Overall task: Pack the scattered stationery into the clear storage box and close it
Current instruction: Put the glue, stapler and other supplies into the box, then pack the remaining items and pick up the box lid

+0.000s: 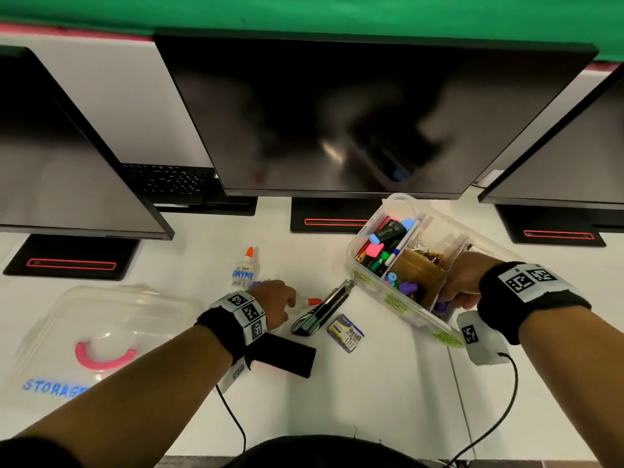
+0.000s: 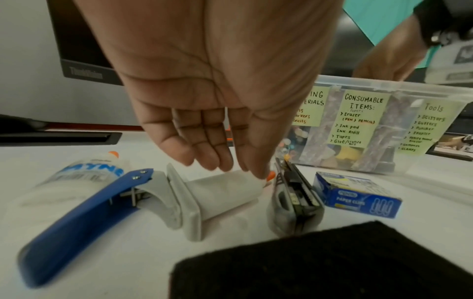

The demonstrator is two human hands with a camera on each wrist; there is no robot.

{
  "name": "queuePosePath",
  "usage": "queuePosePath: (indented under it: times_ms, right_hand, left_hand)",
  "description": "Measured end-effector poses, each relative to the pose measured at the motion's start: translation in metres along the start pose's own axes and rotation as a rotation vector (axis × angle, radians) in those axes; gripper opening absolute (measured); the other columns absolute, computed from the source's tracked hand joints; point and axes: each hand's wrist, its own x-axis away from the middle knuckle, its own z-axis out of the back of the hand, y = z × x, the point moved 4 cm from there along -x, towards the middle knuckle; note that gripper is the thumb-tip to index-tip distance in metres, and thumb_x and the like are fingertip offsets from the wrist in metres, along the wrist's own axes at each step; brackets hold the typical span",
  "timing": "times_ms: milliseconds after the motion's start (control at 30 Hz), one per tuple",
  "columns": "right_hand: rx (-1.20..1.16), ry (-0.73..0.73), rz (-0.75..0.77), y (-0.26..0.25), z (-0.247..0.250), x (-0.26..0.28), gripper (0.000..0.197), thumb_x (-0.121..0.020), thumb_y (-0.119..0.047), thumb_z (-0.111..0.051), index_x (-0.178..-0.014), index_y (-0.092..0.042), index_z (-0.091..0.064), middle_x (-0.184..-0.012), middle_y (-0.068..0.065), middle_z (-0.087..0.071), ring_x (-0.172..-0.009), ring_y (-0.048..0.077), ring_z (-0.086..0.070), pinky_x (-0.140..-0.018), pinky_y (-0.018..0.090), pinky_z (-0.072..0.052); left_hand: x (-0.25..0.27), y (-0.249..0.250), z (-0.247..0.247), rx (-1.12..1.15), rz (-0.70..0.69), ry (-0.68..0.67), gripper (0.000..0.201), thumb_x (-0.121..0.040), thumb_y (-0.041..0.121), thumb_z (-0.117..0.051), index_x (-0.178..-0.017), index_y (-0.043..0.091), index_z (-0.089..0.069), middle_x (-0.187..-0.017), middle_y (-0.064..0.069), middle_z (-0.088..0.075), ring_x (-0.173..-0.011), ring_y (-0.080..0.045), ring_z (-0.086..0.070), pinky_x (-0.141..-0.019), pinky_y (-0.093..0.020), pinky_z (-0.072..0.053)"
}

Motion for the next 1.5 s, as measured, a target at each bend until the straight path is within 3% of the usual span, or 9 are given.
queuePosePath:
  times_ms: [100, 233, 500, 600, 767, 900, 1033, 1200, 1500]
  right_hand:
    - [0.097, 0.187, 0.078, -0.026, 0.026, 0.024, 0.016, -0.079, -0.017, -0.068, -0.075, -0.002, -0.069, -0.073, 0.014, -0.073, -0.074, 0.029, -0.070, -0.080, 0.041, -0.058]
    - [0.143, 0.293, 0.278, -0.075, 0.026, 0.064, 0.027, -0.080, -0.032, -0.062, -0.064, -0.010, -0.059, -0.069, 0.007, -0.065, -0.058, 0.017, -0.055, -0.053, 0.024, -0.042]
    - [0.380, -0.068, 0.634, -0.132, -0.088, 0.087, 0.028, -0.087, -0.031, -0.060, -0.089, -0.005, -0.067, -0.093, 0.011, -0.066, -0.083, 0.026, -0.063, -0.067, 0.031, -0.048]
    - [0.412, -0.097, 0.575, -0.130, -0.105, 0.077, 0.034, -0.089, -0.034, -0.056, -0.070, -0.006, -0.055, -0.069, 0.007, -0.055, -0.066, 0.023, -0.054, -0.052, 0.026, -0.036]
    - [0.067, -0.006, 0.529, -0.129, -0.077, 0.073, 0.042, -0.095, -0.041, -0.047, -0.108, -0.003, -0.060, -0.097, 0.017, -0.068, -0.086, 0.029, -0.069, -0.078, 0.040, -0.058]
    - [-0.412, -0.040, 0.460, -0.123, -0.047, 0.081, 0.021, -0.091, -0.022, -0.059, -0.107, -0.008, -0.054, -0.088, 0.019, -0.070, -0.061, 0.021, -0.068, -0.057, 0.030, -0.059]
    - [-0.364, 0.235, 0.434, -0.099, 0.001, 0.092, 0.013, -0.082, -0.018, -0.062, -0.074, -0.016, -0.052, -0.062, 0.010, -0.061, -0.040, 0.014, -0.057, -0.048, 0.027, -0.050]
    - [-0.284, 0.560, 0.285, -0.028, 0.085, 0.121, 0.013, -0.078, -0.021, -0.063, -0.079, -0.008, -0.062, -0.067, 0.017, -0.066, -0.059, 0.033, -0.066, -0.063, 0.041, -0.057]
    - [-0.080, 0.512, -0.074, 0.034, 0.080, 0.068, 0.024, -0.082, -0.018, -0.063, -0.099, -0.003, -0.058, -0.089, 0.018, -0.067, -0.080, 0.033, -0.068, -0.074, 0.040, -0.059]
  left_hand:
    - [0.001, 0.001, 0.002, -0.033, -0.010, -0.006, 0.033, -0.083, 0.029, -0.066, -0.113, 0.019, -0.056, -0.119, -0.004, -0.054, -0.112, -0.023, -0.054, -0.097, -0.032, -0.044]
    - [0.008, 0.014, -0.007, -0.016, -0.098, -0.154, 0.038, -0.076, 0.039, -0.071, -0.105, 0.017, -0.062, -0.114, -0.003, -0.062, -0.103, -0.021, -0.059, -0.084, -0.028, -0.046]
    - [0.027, 0.025, -0.039, -0.374, -0.220, -0.272, 0.063, -0.073, 0.031, -0.077, -0.125, 0.017, -0.045, -0.123, -0.006, -0.053, -0.113, -0.027, -0.054, -0.092, -0.038, -0.046]
    - [0.029, 0.019, -0.026, -0.161, -0.191, -0.164, 0.051, -0.072, 0.033, -0.073, -0.116, 0.020, -0.051, -0.114, -0.003, -0.057, -0.106, -0.024, -0.058, -0.090, -0.035, -0.050]
    - [0.034, 0.027, 0.038, 0.333, -0.155, 0.186, 0.034, -0.070, 0.029, -0.072, -0.098, 0.016, -0.057, -0.083, 0.003, -0.062, -0.072, -0.019, -0.064, -0.060, -0.024, -0.050]
    - [0.031, 0.039, 0.062, 0.461, -0.226, 0.403, 0.047, -0.071, 0.029, -0.077, -0.110, 0.019, -0.054, -0.093, 0.010, -0.049, -0.079, -0.006, -0.050, -0.063, -0.007, -0.036]
    - [0.013, 0.045, 0.054, 0.450, -0.252, 0.411, 0.045, -0.078, 0.037, -0.071, -0.117, 0.022, -0.055, -0.105, 0.010, -0.055, -0.094, -0.008, -0.055, -0.084, -0.019, -0.043]
    - [-0.020, -0.013, 0.027, 0.222, 0.068, 0.388, 0.040, -0.084, 0.025, -0.061, -0.123, 0.018, -0.054, -0.133, -0.006, -0.047, -0.125, -0.025, -0.044, -0.106, -0.032, -0.037]
    - [-0.042, -0.094, 0.006, 0.236, 0.436, 0.230, 0.056, -0.086, 0.018, -0.056, -0.138, 0.016, -0.037, -0.129, -0.020, -0.052, -0.117, -0.040, -0.052, -0.099, -0.045, -0.045]
